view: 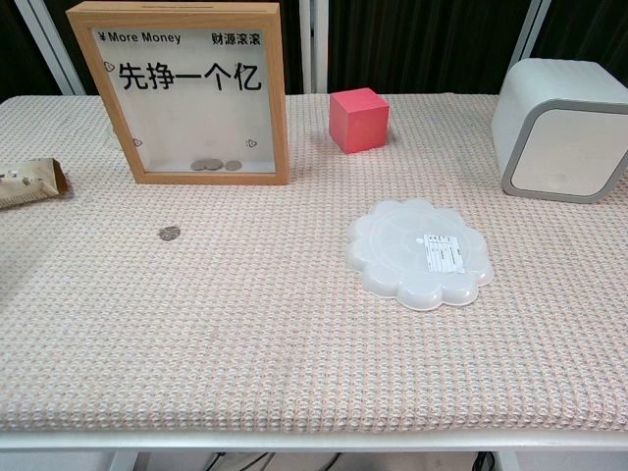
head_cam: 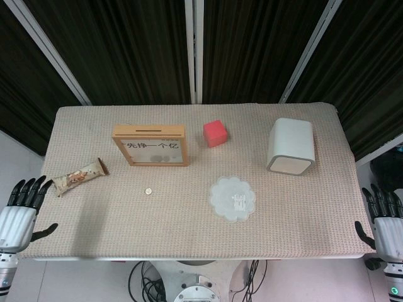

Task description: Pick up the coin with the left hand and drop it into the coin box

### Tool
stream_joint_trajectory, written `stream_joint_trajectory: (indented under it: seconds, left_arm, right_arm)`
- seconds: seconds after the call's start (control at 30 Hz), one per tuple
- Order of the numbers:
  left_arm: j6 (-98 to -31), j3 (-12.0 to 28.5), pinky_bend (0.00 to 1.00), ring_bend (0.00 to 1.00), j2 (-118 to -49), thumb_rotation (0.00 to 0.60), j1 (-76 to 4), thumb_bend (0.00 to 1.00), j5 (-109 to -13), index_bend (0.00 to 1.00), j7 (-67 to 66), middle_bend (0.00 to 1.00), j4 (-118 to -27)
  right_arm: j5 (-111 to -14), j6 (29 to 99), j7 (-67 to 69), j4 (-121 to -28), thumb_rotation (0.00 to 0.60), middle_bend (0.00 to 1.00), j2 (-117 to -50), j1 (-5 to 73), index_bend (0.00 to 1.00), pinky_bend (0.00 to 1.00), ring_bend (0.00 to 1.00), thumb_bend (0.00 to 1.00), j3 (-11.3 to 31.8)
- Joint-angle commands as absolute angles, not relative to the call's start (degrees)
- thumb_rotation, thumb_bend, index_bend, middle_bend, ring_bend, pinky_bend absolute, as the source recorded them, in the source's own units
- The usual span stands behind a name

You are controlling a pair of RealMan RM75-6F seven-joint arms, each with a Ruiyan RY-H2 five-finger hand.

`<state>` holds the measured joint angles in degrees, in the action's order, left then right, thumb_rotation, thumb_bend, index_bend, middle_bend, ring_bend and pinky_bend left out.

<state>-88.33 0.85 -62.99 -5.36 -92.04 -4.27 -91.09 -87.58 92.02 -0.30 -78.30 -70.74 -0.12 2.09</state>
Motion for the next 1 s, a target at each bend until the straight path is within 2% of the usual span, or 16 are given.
stream_joint_trajectory:
  seconds: [0.03, 0.67, 0.87, 1.0]
  left_arm:
    - [-88.1, 0.8, 0.0, 0.0, -63.0, 0.6, -5.5, 0.04, -92.1, 0.05, -4.3, 0.0, -91.1]
    - [-86.6, -0.2, 0.0, 0.0, -63.6, 0.6, -6.5, 0.04, -94.4, 0.05, -7.9, 0.0, -94.3]
    - [-80.0, -0.5, 0.01, 0.0, -65.5, 0.6, -11.3, 0.04, -97.4, 0.05, -8.9, 0.0, -97.0]
    - [-75.1, 0.8, 0.03, 0.0, -68.3, 0.6, -15.8, 0.04, -99.0, 0.05, -12.2, 0.01, -98.2]
  right_arm:
    - [-87.6, 92.0, -0.4, -78.4, 0.6, 0.0, -70.7, -0.2, 0.0, 0.0, 0.0, 0.28, 2.2]
    - [-87.8, 92.1, 1.3, -78.5, 0.6, 0.0, -69.6, -0.5, 0.0, 0.0, 0.0, 0.28, 2.8]
    - [-88.3, 91.0, 0.7, -78.9, 0.6, 0.0, -69.8, -0.1, 0.0, 0.0, 0.0, 0.28, 2.5]
    - [-88.3, 90.9, 0.3, -79.4, 0.6, 0.0, -69.9, 0.0, 0.0, 0.0, 0.0, 0.28, 2.6]
